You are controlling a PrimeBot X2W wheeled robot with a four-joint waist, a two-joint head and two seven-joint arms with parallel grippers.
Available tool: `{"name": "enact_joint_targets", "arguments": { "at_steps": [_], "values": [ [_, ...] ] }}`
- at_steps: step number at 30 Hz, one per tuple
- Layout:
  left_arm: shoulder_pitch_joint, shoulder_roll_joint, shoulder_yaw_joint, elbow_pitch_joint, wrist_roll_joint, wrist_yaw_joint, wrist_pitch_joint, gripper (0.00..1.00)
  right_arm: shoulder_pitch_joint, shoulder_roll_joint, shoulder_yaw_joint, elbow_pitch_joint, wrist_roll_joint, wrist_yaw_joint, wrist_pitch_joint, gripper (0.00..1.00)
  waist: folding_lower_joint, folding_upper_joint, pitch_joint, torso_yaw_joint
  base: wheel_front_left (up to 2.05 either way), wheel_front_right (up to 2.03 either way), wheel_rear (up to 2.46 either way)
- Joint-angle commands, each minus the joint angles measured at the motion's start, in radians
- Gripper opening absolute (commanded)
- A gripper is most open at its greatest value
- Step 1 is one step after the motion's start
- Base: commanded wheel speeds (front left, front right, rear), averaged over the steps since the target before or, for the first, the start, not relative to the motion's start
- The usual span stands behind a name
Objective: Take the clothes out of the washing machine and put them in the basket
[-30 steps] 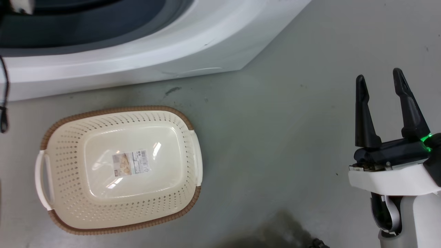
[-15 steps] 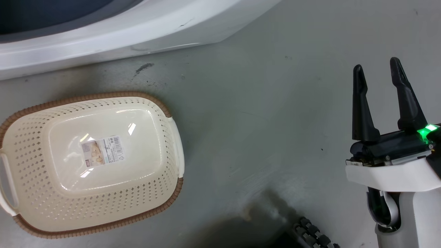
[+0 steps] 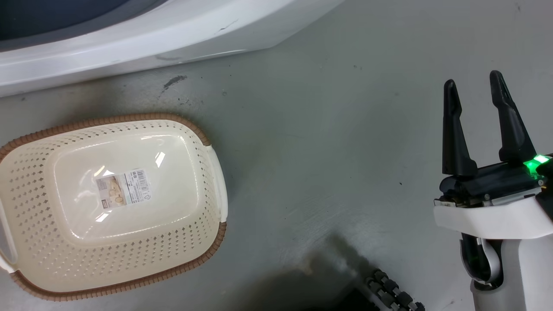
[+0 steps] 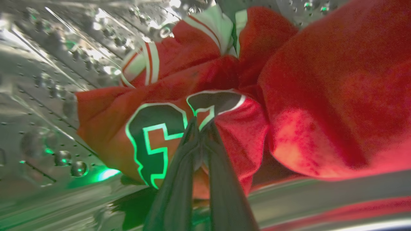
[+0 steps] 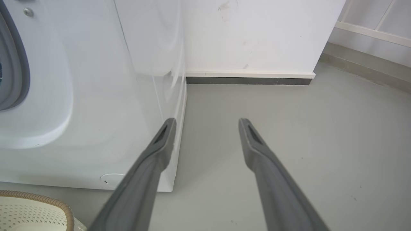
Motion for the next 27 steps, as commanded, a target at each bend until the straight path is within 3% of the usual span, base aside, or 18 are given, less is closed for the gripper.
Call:
{"name": "enact_joint_targets", "arguments": {
  "at_steps": [1,12,27],
  "values": [
    [-0.015,0.004,-0.006,0.004,-0.003,0.000,-0.022,0.00,-0.018,0.003,0.001,0.002,0.005,-0.001,-0.002,1.00,-0.0001,0.0001,-0.005,0.002,0.00,0.00,0.00],
    [0.050,-0.048,-0.016,0.030,-0.056,0.000,-0.233,0.00,0.000,0.003,-0.011,0.014,-0.031,-0.001,-0.002,1.00,-0.0001,0.0001,-0.088,0.044,0.00,0.00,0.00],
    [0.351,-0.153,-0.071,-0.005,-0.162,0.000,-0.588,0.00,0.080,0.002,-0.016,0.056,-0.106,-0.001,-0.002,1.00,-0.0001,0.0001,-0.316,0.137,0.00,0.00,0.00]
  ]
}}
